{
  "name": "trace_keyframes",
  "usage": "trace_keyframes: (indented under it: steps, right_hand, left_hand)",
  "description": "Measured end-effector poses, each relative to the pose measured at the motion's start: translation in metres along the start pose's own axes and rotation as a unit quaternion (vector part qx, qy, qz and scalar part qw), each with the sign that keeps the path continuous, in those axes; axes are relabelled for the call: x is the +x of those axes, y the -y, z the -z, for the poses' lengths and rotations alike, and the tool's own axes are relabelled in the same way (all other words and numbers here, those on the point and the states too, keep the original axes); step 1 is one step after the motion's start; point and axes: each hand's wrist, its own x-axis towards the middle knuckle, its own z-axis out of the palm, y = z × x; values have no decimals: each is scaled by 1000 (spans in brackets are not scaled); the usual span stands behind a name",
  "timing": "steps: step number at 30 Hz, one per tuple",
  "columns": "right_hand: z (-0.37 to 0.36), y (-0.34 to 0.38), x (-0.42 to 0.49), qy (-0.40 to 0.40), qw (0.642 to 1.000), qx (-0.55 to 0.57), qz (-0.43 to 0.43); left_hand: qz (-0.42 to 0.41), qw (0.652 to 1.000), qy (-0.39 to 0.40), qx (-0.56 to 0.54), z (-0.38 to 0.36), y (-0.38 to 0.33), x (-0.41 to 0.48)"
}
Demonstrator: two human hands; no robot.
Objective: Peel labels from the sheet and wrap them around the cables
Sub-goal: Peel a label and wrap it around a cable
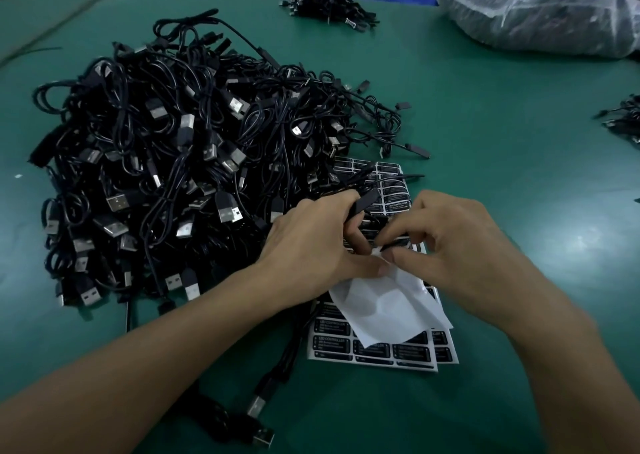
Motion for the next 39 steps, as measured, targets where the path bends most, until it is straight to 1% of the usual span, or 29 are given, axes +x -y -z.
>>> trace_keyframes:
  steps: [4, 7, 9, 11, 13, 15, 18, 20, 22, 25, 29, 32, 35, 39]
  right_hand:
    - [1, -1, 2, 4, 999, 33, 11]
    - [12, -3, 1, -1, 993, 118, 15]
    - [20, 0, 2, -23, 983, 179, 28]
    - [24, 2, 8, -68, 968, 240, 36]
    - [23, 3, 18, -105, 957, 269, 29]
    - [22, 5, 29, -127, 947, 295, 12]
    - [21, 6, 46, -149, 930, 336, -16]
    - [16, 5, 54, -146, 924, 353, -32]
    - [9, 2, 56, -138, 923, 356, -46]
    - [-2, -5, 53, -125, 934, 330, -54]
    - [-9, -12, 45, -111, 946, 303, -37]
    - [-10, -11, 41, -82, 941, 328, -26]
    - [-11, -11, 39, -63, 930, 360, -27]
    - [-14, -9, 37, -46, 934, 354, -14]
  left_hand:
    - [5, 1000, -3, 11, 0, 1, 0]
    - [8, 1000, 5, 21, 1, 1, 1]
    - [6, 1000, 14, 26, 2, 0, 1]
    - [-7, 1000, 13, 22, 1, -1, 1]
    - [-14, 1000, -4, -7, 0, -1, 0]
    - [1, 998, -12, -65, 1, 1, 0]
    - [32, 987, 7, -157, 7, 2, 3]
    - [37, 984, 17, -173, 11, 5, 6]
    - [32, 987, 20, -159, 12, 9, 10]
    - [25, 989, 2, -145, 11, 15, 13]
    - [64, 974, -23, -216, 12, 17, 15]
    - [81, 964, -31, -253, 12, 16, 15]
    - [83, 958, -24, -273, 14, 15, 14]
    - [63, 960, -12, -274, 16, 12, 12]
